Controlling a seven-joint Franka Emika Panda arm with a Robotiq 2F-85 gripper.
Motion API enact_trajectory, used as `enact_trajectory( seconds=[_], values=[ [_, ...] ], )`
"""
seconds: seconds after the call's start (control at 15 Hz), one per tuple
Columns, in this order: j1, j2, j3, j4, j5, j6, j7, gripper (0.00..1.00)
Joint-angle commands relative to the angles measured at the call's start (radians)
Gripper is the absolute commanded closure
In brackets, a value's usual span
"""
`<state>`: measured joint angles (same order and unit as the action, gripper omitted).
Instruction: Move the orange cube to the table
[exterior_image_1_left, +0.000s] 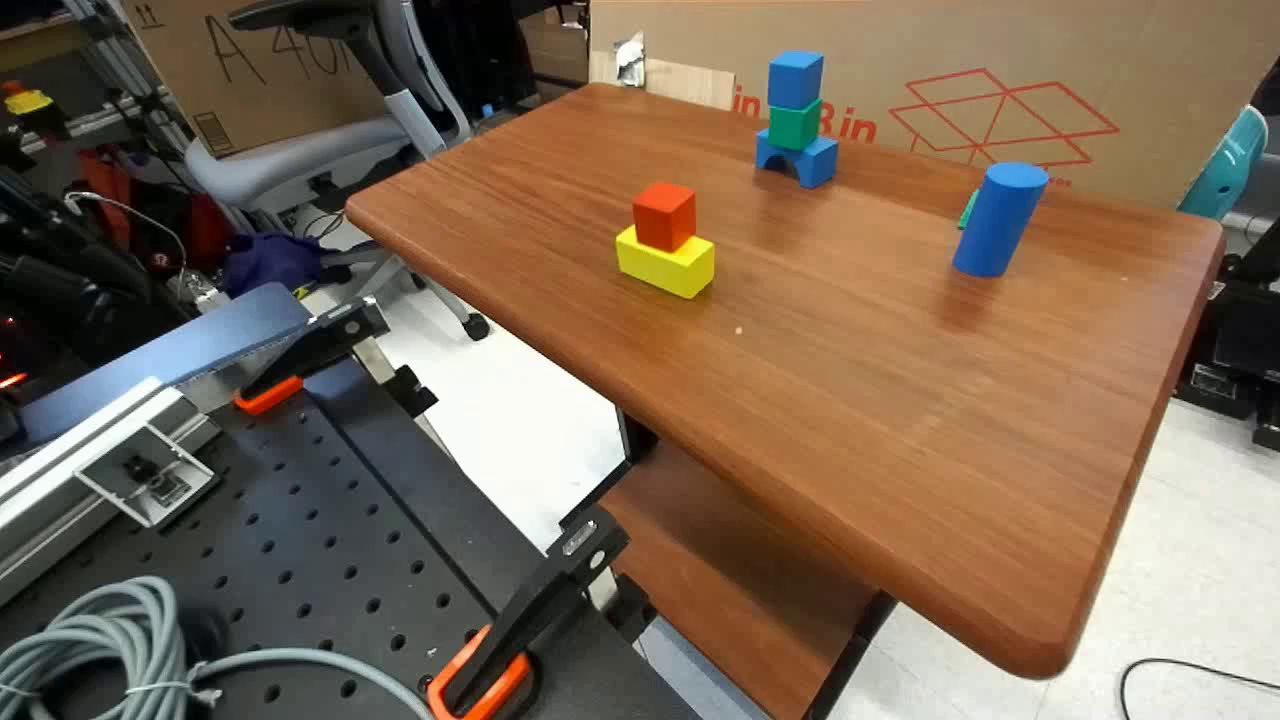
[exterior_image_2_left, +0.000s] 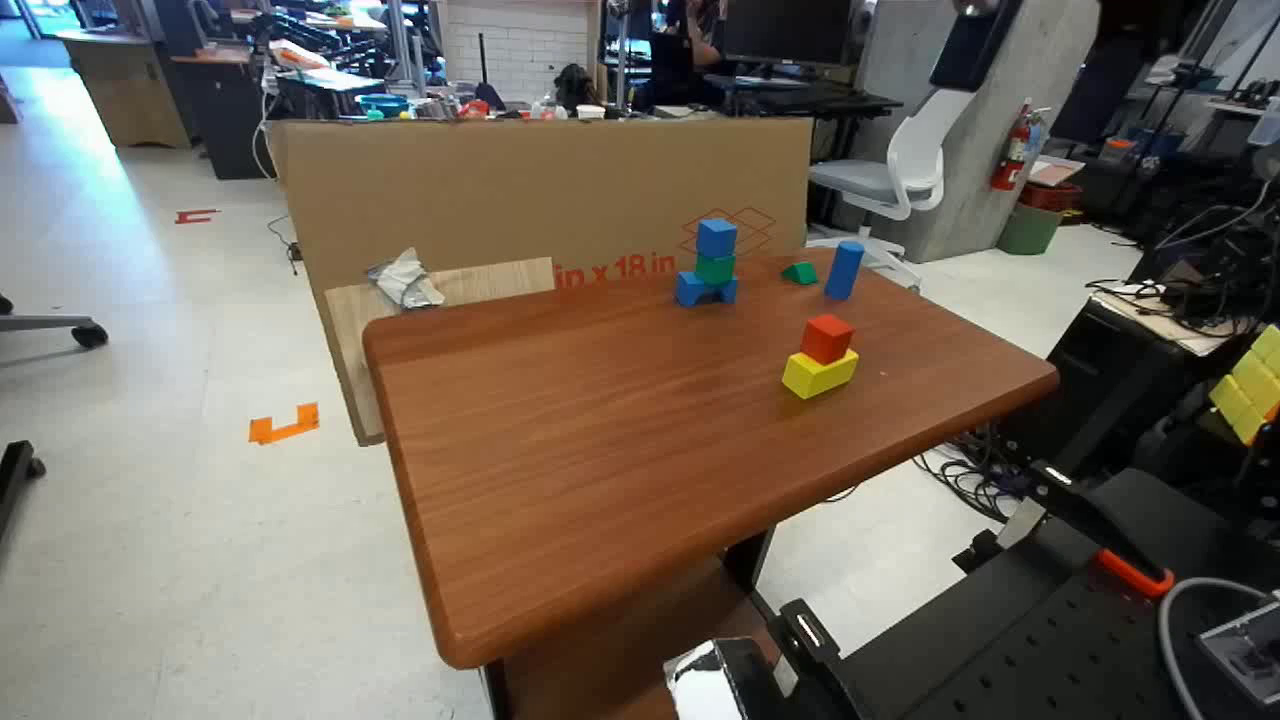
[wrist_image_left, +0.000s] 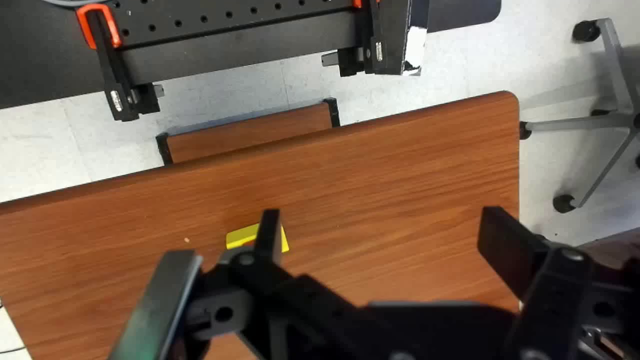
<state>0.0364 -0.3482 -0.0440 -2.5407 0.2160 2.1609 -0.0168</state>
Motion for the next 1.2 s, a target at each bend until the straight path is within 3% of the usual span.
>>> enact_trajectory(
  seconds=[0.0, 0.47, 1.13],
  values=[
    [-0.008, 0.000, 0.007, 0.001, 0.002, -0.002, -0.002, 0.00],
    [-0.008, 0.000, 0.007, 0.001, 0.002, -0.002, -0.002, 0.00],
    [-0.051, 0.156, 0.000, 0.091, -0.075, 0.071, -0.031, 0.00]
  ],
)
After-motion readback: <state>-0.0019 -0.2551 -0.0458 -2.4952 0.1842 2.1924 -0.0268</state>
